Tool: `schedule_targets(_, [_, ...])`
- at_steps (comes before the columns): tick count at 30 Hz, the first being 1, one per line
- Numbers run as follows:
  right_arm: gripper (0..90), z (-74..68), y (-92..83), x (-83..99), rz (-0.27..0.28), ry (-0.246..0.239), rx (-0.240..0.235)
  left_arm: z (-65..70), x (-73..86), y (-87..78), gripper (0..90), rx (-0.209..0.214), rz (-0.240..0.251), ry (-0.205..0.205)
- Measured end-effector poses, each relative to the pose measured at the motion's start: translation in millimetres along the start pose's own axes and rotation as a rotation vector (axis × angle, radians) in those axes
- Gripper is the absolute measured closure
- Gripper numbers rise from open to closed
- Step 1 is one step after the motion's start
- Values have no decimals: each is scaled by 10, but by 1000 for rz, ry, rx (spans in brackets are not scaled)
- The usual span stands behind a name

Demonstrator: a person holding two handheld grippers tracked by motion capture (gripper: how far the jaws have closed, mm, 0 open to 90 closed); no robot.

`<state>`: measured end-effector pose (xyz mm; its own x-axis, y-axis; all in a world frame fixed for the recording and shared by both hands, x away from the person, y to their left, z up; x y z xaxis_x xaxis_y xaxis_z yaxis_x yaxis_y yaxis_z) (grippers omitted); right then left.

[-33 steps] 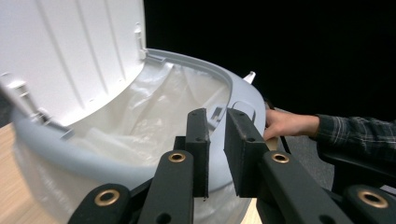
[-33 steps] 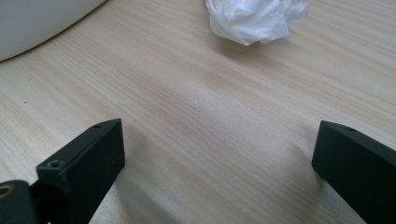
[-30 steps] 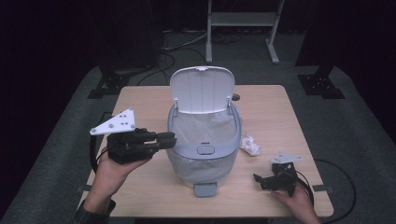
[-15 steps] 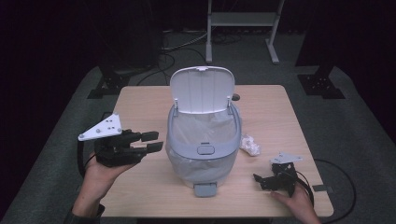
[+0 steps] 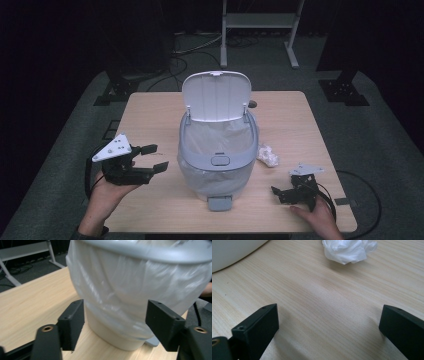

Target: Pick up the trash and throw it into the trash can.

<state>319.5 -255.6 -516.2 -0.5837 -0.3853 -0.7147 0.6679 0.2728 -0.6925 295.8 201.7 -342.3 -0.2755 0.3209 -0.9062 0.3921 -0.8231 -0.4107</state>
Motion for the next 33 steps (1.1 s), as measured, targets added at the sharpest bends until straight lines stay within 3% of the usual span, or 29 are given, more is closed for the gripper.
schedule_targets(5, [15,0,0,0,0,0,0,-67,174,34,196,-32,-18,-17])
schedule_targets(16, [15,0,1,0,0,0,0,-175,480,75,98,-68,-37,-43])
schedule_targets(25, [15,0,0,0,0,0,0,-249,687,142,56,-113,-76,-46])
schedule_targets(33, [15,0,0,0,0,-1,0,-273,876,222,21,-127,-112,-48])
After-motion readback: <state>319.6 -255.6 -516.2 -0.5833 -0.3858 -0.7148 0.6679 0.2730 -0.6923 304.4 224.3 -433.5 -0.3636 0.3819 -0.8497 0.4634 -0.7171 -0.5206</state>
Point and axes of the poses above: each handheld gripper's, and its own axes: y roughly forward along the jaws, x roughly out of its underside, z roughly to its right, the point moved 4 cm from there along y, roughly forward along the jaws, and after that the axes turned 9 degrees about x, right-handed, at the moved point
